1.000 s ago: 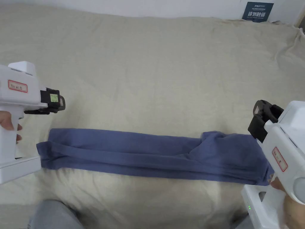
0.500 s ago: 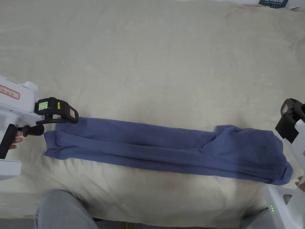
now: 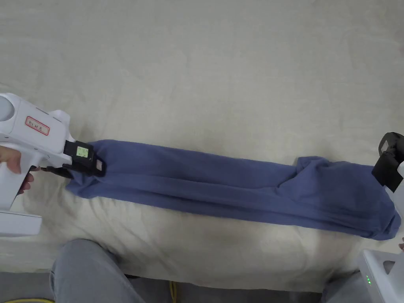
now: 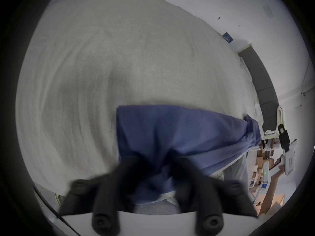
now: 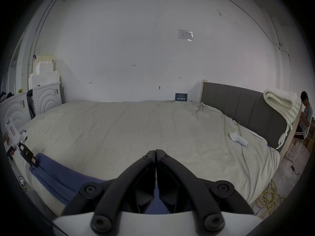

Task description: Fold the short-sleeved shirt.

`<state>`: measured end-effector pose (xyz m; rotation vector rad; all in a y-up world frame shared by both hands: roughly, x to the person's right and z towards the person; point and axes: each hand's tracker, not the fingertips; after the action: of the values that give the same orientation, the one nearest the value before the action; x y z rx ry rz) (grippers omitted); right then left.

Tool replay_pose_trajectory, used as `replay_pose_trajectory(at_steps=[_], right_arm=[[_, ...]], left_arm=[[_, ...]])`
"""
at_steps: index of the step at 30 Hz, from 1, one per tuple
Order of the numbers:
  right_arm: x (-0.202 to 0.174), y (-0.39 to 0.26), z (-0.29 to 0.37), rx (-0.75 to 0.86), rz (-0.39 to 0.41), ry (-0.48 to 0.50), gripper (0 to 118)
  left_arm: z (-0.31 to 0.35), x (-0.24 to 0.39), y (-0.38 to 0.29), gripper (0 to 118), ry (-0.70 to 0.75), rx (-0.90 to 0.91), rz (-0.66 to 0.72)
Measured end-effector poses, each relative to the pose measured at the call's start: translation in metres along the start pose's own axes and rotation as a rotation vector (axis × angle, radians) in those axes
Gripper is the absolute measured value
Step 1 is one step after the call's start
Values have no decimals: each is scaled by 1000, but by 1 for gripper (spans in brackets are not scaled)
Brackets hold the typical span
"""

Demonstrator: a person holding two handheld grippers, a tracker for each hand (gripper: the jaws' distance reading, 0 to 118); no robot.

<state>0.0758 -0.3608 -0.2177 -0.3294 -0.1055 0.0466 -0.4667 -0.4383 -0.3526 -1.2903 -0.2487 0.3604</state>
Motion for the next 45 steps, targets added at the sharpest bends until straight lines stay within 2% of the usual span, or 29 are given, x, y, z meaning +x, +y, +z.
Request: replay_pose_trajectory(at_steps=[2, 5, 7, 12, 15, 20, 24, 34, 41, 45], right_arm=[[-1, 0, 0, 1, -3, 7, 0], [-1, 0, 1, 3, 3, 12, 0], [0, -1, 2, 4, 7, 15, 0], [5, 1, 5, 16, -15, 25, 0], [9, 2, 7, 30, -28, 30, 0], [18, 5, 12, 55, -49, 33, 0], [27, 6, 19, 75, -68, 24, 0], [53, 4, 34, 94, -112, -16, 0], [62, -1, 37, 80, -132, -34, 0], [63, -1, 39, 72, -135, -40, 0]], left_arm=[[-2, 2, -3, 9, -10, 10, 80], [-1, 17, -10, 4, 64, 34, 8], [4, 25, -11, 3, 75, 35, 49], [44, 43, -15, 3, 49, 102, 54], [76, 55, -17, 3, -24, 165, 66], [107, 101, -23, 3, -32, 201, -37], [107, 147, -23, 3, -90, 195, -107], [17, 254, -19, 3, -109, 87, -266], [-68, 304, -25, 3, -73, -9, -311], [-100, 313, -28, 6, -33, -36, -279]])
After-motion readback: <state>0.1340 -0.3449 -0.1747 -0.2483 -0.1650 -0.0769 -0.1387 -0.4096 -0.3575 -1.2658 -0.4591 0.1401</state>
